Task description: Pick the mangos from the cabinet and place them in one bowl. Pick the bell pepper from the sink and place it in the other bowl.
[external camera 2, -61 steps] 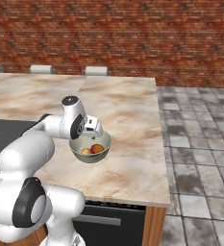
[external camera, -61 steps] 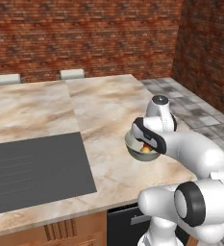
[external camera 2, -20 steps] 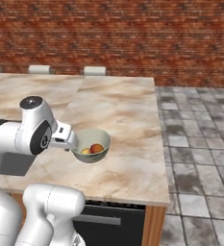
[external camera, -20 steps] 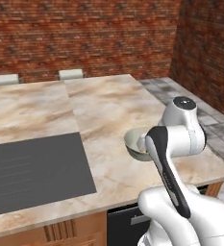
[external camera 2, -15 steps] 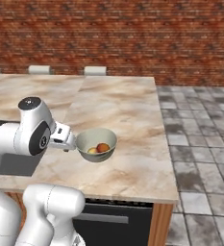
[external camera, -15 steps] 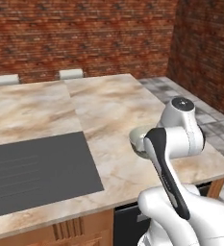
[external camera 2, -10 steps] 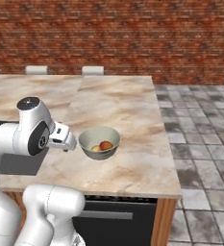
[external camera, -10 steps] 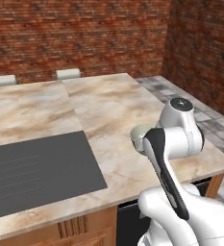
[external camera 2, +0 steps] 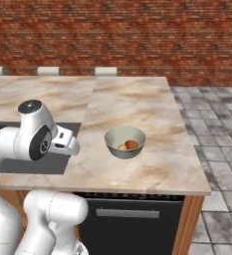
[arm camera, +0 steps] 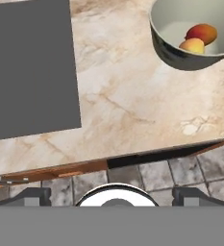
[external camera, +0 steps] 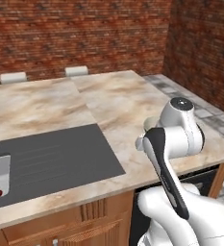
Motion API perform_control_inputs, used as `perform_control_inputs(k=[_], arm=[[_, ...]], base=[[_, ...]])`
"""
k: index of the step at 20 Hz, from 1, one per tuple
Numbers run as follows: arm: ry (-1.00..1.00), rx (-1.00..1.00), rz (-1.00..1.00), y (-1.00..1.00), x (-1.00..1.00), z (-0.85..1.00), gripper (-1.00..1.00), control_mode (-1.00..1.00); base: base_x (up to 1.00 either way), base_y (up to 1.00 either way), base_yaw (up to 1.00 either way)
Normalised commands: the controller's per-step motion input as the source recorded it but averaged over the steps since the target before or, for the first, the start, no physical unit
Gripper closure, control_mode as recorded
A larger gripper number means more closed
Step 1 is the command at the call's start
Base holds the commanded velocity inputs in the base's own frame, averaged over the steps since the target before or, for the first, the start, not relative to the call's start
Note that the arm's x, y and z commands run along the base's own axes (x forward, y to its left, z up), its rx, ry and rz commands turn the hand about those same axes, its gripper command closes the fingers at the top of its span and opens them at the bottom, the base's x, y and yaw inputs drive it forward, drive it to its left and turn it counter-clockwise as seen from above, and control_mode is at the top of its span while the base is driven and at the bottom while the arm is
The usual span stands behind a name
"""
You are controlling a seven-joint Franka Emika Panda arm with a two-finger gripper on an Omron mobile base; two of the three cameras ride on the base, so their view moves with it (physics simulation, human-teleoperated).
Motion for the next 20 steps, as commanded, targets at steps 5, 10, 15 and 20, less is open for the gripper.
perform_control_inputs(k=[5,10,15,20], arm=[[0.0,0.0,0.0,0.0,0.0,0.0,-1.0,1.0],[0.0,0.0,0.0,0.0,0.0,0.0,-1.0,1.0],[0.0,0.0,0.0,0.0,0.0,0.0,-1.0,1.0],[0.0,0.0,0.0,0.0,0.0,0.0,-1.0,1.0]], base=[[-0.2,0.56,0.0],[-0.12,0.68,0.0],[-0.17,0.68,-0.02],[-0.05,0.6,-0.14]])
